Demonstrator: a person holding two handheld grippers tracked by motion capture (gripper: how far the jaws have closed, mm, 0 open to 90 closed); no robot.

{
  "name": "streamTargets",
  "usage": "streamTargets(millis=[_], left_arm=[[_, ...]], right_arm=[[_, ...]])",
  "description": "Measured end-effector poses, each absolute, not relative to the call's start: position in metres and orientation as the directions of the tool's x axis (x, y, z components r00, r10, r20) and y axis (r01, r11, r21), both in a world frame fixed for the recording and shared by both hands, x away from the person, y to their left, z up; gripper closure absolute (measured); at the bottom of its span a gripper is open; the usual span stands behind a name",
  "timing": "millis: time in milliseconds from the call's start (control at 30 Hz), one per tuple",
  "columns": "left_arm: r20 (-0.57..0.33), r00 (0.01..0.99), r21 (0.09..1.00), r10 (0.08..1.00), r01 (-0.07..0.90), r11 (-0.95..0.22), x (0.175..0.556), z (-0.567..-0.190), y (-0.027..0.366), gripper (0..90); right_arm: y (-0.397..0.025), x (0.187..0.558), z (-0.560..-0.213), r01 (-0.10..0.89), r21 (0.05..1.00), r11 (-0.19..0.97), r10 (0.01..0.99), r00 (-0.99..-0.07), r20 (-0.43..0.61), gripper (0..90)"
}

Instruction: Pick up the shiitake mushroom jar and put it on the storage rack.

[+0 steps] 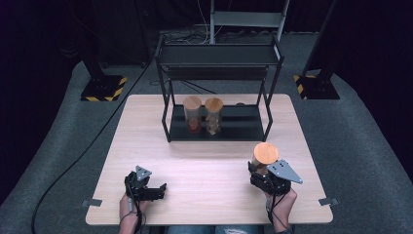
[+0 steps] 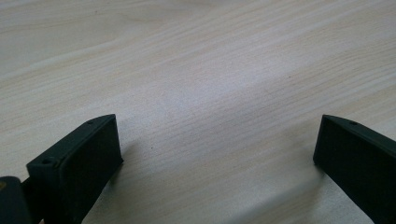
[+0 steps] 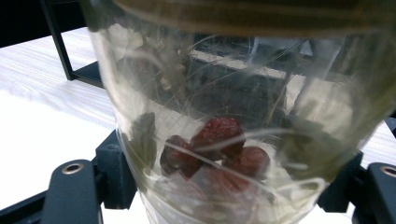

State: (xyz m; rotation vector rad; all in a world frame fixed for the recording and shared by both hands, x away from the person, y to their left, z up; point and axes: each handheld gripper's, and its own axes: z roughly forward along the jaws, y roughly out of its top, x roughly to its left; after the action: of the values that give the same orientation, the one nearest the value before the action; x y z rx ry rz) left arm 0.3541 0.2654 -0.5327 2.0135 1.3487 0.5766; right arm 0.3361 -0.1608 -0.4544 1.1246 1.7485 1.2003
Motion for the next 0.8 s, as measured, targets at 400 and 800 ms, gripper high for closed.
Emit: streamTargets(millis=[400, 800], left_arm=[[0.009, 0.378, 0.714, 0.926, 0.645, -0.27, 0.354, -0.533, 0.265, 0.2], [0.009, 0.378, 0.714, 0.926, 0.646, -0.271, 0.354, -0.533, 0.266, 0.2]], right_arm=[[-0.159, 0.344, -0.451, 0.255, 0.948, 0.192, 0.927, -0.365, -0.09, 24.4], [-0.156, 0.355, -0.446, 0.251, 0.947, 0.2, 0.922, -0.376, -0.095, 24.4]])
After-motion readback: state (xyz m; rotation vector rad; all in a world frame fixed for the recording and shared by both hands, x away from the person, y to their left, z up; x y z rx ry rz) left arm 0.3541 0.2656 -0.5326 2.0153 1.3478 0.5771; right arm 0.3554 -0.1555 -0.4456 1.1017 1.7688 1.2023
